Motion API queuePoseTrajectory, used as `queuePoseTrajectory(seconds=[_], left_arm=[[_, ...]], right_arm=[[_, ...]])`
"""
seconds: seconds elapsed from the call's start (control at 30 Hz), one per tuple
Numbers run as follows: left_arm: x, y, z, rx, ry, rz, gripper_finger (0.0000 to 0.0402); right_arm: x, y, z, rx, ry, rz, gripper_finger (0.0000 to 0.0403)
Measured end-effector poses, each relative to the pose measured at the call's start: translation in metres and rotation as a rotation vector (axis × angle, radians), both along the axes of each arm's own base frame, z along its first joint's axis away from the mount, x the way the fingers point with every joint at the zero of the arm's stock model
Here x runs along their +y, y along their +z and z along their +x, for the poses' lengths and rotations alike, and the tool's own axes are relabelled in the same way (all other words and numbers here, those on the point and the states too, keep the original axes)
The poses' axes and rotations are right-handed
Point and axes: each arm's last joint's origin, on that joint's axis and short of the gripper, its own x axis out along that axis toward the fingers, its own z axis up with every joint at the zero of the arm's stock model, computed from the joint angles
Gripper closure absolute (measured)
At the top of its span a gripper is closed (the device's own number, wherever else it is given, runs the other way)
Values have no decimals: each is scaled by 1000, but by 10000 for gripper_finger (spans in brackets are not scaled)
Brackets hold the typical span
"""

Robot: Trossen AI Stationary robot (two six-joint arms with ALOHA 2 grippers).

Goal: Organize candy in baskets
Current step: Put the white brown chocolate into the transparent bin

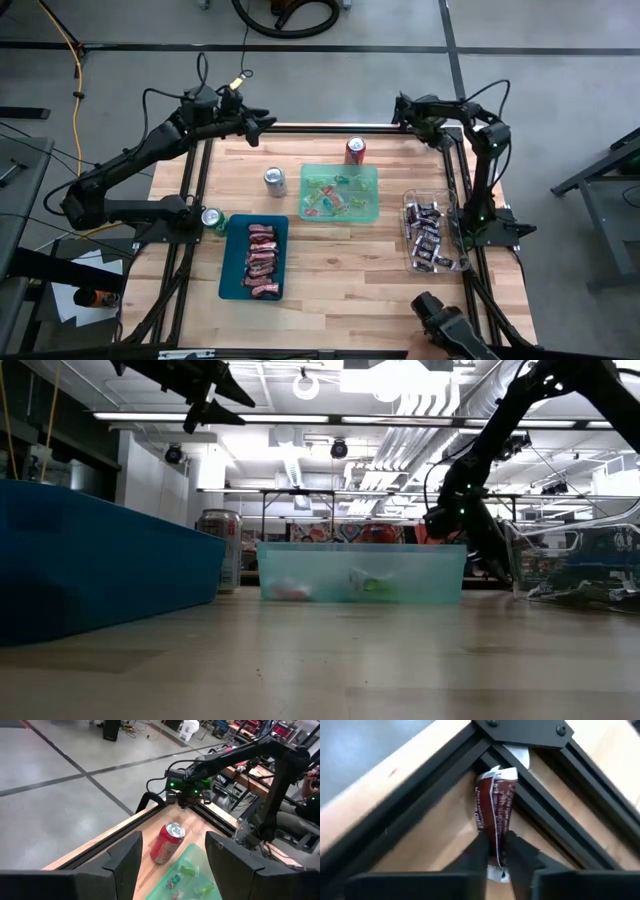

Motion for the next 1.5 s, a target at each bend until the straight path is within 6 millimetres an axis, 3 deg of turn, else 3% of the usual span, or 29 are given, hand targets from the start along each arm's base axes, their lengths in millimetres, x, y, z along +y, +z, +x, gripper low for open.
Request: queuePoseTrajectory(seconds=[0.1,0.2,0.27,0.37,0.53,0.7,0.87,1.03,1.27,1.5], left_arm=[[-1,0,-1,1,0,-1,199],[-3,3,-3,-9,-6,5,199],[-5,5,-4,-24,-33,12,199],[-7,8,-6,-40,-68,20,199],[-4,8,-8,-31,-59,51,199],[-2,15,-5,-76,-68,131,199],[-2,24,2,-167,-80,191,199],[-7,24,20,-227,-139,172,199],[-29,5,71,-229,-323,156,199],[-50,-5,101,-265,-435,211,199]], right_arm=[[4,0,5,10,90,36,393],[4,10,13,-14,216,25,388],[8,27,18,-7,317,1,394],[14,64,25,12,497,-99,400],[38,143,32,-49,805,-349,401],[79,216,36,-250,1236,-629,402],[123,261,44,-569,1649,-869,402],[159,274,67,-806,1929,-939,402],[197,259,110,-751,2258,-910,402],[207,253,121,-705,2324,-902,402]])
